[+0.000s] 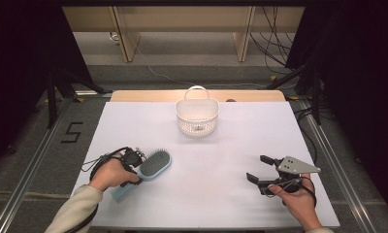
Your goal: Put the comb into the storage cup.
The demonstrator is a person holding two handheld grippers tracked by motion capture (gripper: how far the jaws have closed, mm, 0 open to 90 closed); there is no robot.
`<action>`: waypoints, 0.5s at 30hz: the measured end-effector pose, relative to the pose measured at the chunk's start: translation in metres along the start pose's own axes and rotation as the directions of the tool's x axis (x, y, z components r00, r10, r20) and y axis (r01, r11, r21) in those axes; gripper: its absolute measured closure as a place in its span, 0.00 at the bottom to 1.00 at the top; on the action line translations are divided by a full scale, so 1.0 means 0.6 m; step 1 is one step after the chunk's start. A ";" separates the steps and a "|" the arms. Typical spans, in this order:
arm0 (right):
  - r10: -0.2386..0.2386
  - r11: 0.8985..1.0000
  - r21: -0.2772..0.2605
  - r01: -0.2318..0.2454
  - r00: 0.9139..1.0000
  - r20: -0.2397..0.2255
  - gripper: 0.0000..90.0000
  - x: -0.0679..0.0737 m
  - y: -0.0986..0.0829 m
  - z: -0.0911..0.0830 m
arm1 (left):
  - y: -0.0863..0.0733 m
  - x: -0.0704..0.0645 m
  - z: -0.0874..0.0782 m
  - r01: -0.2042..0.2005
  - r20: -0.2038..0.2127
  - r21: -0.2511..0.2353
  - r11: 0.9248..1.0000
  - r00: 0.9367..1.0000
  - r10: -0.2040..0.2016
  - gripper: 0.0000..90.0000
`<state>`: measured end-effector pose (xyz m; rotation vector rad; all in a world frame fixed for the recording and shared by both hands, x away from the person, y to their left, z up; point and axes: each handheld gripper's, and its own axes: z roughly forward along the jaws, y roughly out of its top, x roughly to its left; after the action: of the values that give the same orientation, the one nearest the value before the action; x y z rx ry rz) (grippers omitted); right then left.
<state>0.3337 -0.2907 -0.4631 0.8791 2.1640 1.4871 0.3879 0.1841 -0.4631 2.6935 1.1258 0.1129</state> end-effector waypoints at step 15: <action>0.001 1.000 0.000 -0.001 1.000 0.002 0.18 0.000 0.000 0.000 | 0.000 -0.005 -0.001 0.007 -0.022 0.001 1.000 1.000 -0.007 0.78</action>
<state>0.3337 -0.2911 -0.4632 0.8813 2.1625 1.4860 0.3859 0.1819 -0.4627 2.6954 1.1419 0.1408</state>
